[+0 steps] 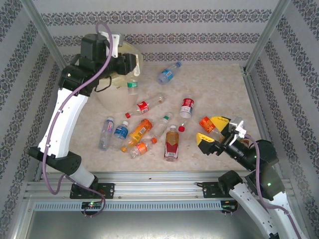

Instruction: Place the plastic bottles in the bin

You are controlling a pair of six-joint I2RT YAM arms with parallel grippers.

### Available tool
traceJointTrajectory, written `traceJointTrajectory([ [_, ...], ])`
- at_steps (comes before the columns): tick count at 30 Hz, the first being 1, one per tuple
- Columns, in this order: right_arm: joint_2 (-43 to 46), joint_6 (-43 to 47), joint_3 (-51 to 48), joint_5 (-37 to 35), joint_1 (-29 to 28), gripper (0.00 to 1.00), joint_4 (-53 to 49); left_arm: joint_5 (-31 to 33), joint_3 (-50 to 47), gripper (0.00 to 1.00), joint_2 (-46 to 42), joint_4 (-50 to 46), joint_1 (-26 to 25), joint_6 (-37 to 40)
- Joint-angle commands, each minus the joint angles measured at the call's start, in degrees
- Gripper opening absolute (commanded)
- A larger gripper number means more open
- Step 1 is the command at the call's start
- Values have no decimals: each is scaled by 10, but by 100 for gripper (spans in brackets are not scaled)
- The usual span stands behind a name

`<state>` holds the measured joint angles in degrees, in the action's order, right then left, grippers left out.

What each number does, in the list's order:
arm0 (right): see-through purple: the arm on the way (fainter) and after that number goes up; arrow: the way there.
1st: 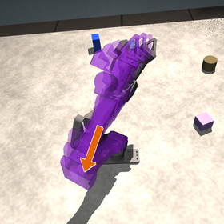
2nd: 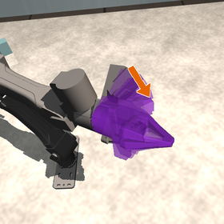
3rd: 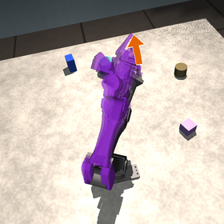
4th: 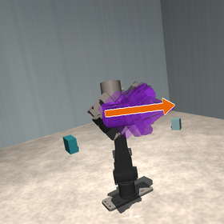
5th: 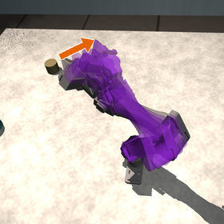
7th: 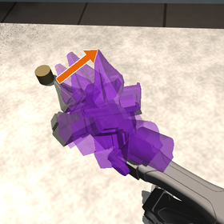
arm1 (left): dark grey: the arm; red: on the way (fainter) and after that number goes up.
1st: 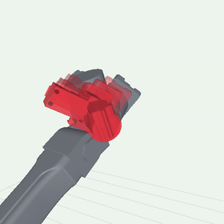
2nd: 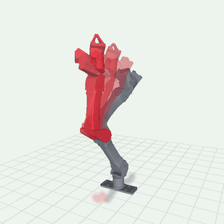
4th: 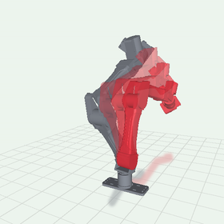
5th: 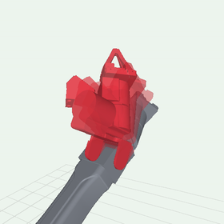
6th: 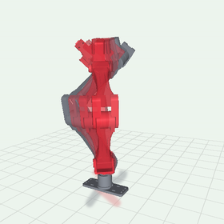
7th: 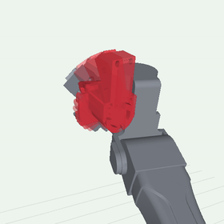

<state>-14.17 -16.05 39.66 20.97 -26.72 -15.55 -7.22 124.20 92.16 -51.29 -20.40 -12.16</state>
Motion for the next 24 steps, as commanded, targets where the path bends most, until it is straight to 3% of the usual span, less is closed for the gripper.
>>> traceJointTrajectory([
  [1, 8, 15, 0, -24, 3, 98, 11, 45, 65, 50, 29, -23, 27, 32],
  [11, 11, 15, -1, -40, 3, 98, 5, 60, 169, 48, 111, 21, 110, 42],
  [16, 1, 5, 7, -51, 3, 98, -10, 77, 167, 47, 150, 53, 117, 95],
  [24, -14, 1, 19, -50, 3, 98, -28, 118, 163, 47, 219, 27, 120, 110],
])
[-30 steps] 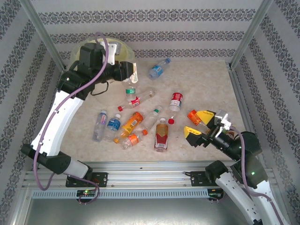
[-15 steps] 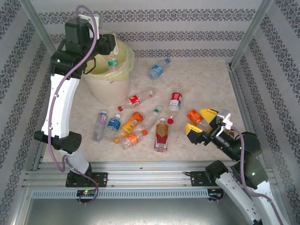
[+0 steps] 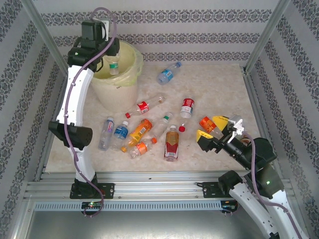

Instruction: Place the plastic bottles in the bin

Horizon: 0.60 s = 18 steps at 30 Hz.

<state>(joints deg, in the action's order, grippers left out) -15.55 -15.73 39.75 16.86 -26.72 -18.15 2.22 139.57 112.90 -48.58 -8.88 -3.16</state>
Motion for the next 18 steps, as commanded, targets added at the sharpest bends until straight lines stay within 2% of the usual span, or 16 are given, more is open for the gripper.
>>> traceJointTrajectory([
  [1, 0, -2, 18, -9, 3, 98, -3, 25, 10, 48, 20, -5, 4, 21],
  [18, -9, 3, 22, -11, 3, 98, -10, -20, -50, 50, 88, -40, 5, -14],
])
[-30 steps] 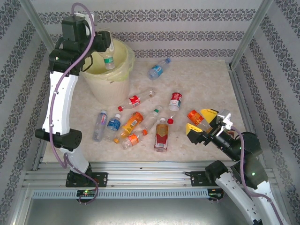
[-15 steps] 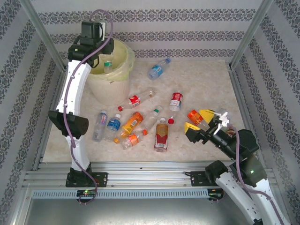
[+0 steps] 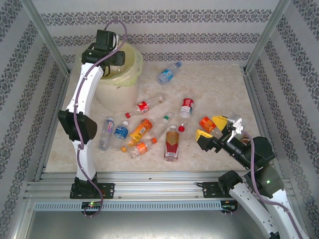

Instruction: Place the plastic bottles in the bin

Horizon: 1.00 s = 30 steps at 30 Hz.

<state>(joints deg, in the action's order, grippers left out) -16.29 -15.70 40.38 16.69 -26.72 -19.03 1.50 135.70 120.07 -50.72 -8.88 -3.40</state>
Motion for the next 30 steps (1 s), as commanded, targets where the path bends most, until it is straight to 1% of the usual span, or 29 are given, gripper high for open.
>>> traceJointTrajectory([
  [1, -1, 2, 15, -9, 3, 98, -1, -14, -18, 50, 19, -20, 5, -13],
  [9, -8, 3, 15, -8, 3, 98, -2, -14, -68, 53, 26, -14, 5, -20],
  [12, -10, 3, 16, -10, 3, 98, -3, -20, -70, 61, 25, -15, 5, -24],
  [15, -11, 2, 16, -9, 3, 98, -4, -27, -68, 71, 22, -19, 6, -29],
  [17, -11, 2, 15, -10, 2, 98, -4, -31, -67, 79, 15, -20, 7, -33],
  [18, -11, 2, 15, -10, 3, 98, -4, -37, -64, 84, 12, -21, 7, -33],
  [20, -13, 2, 15, -9, 3, 98, -3, -44, -58, 100, 3, -22, 9, -35],
  [30, -18, 1, 14, -15, 3, 98, -3, -83, -43, 100, -58, -26, 9, -47],
])
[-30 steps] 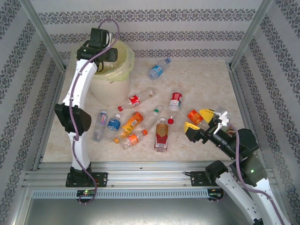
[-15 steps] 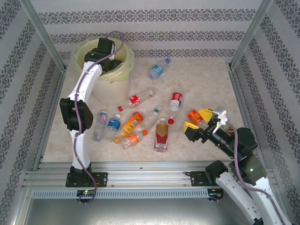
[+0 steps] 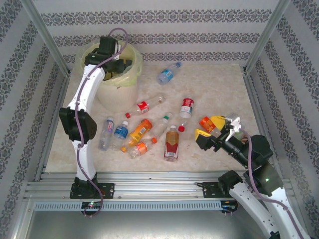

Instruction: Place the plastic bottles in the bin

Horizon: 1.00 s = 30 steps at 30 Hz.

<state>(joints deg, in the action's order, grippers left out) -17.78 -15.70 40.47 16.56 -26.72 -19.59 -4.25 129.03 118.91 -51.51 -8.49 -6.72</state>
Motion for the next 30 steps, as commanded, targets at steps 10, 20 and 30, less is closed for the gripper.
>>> traceJointTrajectory([
  [10, -23, -8, 11, -36, 3, 98, -3, -71, -79, 100, -185, 56, 6, -41],
  [20, -94, -23, 38, -72, 3, 98, -54, -283, -307, 100, -341, 212, 3, -112],
  [30, -189, -129, 84, -264, 3, 98, -200, -385, -517, 100, -430, 408, -67, -178],
])
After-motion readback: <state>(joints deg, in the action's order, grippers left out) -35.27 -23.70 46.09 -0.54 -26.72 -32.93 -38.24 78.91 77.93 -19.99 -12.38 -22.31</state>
